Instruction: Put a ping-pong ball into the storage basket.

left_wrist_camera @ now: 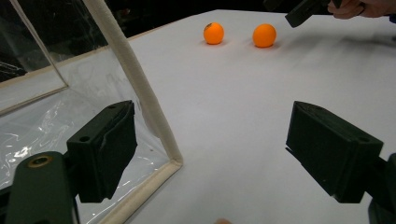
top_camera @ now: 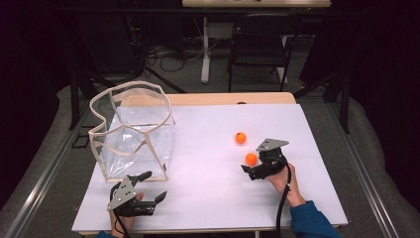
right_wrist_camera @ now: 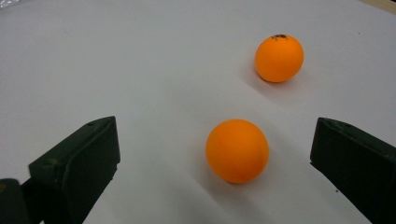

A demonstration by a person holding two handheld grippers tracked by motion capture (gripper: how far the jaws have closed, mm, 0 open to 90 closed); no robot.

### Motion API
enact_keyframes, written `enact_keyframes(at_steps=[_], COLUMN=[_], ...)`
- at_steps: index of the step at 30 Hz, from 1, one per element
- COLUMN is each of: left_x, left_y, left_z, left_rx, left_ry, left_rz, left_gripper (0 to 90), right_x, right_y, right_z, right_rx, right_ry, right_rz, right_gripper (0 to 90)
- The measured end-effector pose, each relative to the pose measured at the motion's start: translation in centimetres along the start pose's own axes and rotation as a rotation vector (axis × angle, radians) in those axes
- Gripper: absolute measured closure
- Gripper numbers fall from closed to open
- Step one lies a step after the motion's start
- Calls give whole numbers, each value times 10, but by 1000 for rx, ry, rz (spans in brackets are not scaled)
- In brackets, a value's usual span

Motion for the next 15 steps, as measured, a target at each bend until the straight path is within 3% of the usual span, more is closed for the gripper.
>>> enact_keyframes(at_steps=[15], left_x=[0], left_y=[-1], left_z=[1], left_rx=[-3], left_ry=[-2], left_rz=[1], left_gripper=[161], right_x=[4], right_y=[-16], right_z=[-1], right_rx=[-54], right_ry=[-20], right_rz=[-13], right_gripper=[0])
Point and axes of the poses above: each handheld gripper's, and its own axes: y roughly backward along the jaws, z roughly out of its underside, x roughly to its right, the point moved 3 cm from there along -y, roughly forward along the jaws, and after that the axes turned 3 degrees about -y, right-handed, at the moved point
